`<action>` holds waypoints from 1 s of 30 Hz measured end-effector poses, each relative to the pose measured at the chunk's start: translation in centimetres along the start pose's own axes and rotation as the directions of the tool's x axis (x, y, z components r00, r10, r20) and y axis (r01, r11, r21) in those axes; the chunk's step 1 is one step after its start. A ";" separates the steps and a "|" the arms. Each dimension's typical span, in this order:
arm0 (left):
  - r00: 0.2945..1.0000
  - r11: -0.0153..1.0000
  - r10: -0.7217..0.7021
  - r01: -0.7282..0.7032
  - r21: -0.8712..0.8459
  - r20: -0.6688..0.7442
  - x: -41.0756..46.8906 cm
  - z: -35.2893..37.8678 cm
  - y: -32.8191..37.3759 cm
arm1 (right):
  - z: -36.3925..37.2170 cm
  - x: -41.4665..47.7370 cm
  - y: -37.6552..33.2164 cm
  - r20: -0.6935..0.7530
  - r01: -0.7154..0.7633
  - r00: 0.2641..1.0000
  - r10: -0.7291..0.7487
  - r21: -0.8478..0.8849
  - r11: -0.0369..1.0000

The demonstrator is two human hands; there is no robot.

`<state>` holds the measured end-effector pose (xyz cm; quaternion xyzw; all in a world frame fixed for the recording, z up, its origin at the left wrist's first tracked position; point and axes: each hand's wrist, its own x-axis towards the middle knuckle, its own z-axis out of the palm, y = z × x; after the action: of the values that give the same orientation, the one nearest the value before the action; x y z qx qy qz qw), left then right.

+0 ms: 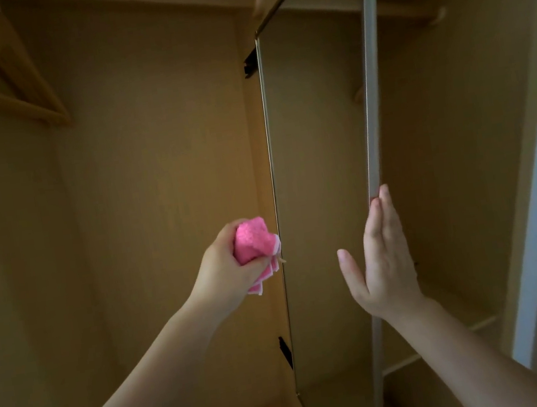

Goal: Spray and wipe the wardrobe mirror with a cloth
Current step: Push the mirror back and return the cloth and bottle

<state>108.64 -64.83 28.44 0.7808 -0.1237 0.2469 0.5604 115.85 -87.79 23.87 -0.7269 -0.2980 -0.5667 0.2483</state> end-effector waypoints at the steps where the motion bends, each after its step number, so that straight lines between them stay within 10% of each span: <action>1: 1.000 1.000 -0.009 0.009 0.005 -0.007 0.2 0.0 -0.1 | 0.4 0.1 0.1 0.006 -0.003 1.000 0.003 -0.005 1.000; 30: 0.993 0.991 -0.086 0.093 0.098 -0.079 -0.8 -2.7 -3.8 | 10.8 4.9 1.8 0.476 -0.030 0.853 0.215 -0.366 0.930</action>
<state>109.07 -61.08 25.64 0.8034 -0.0546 0.2566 0.5345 125.33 -80.77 26.10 -0.9000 -0.2009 -0.3813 0.0656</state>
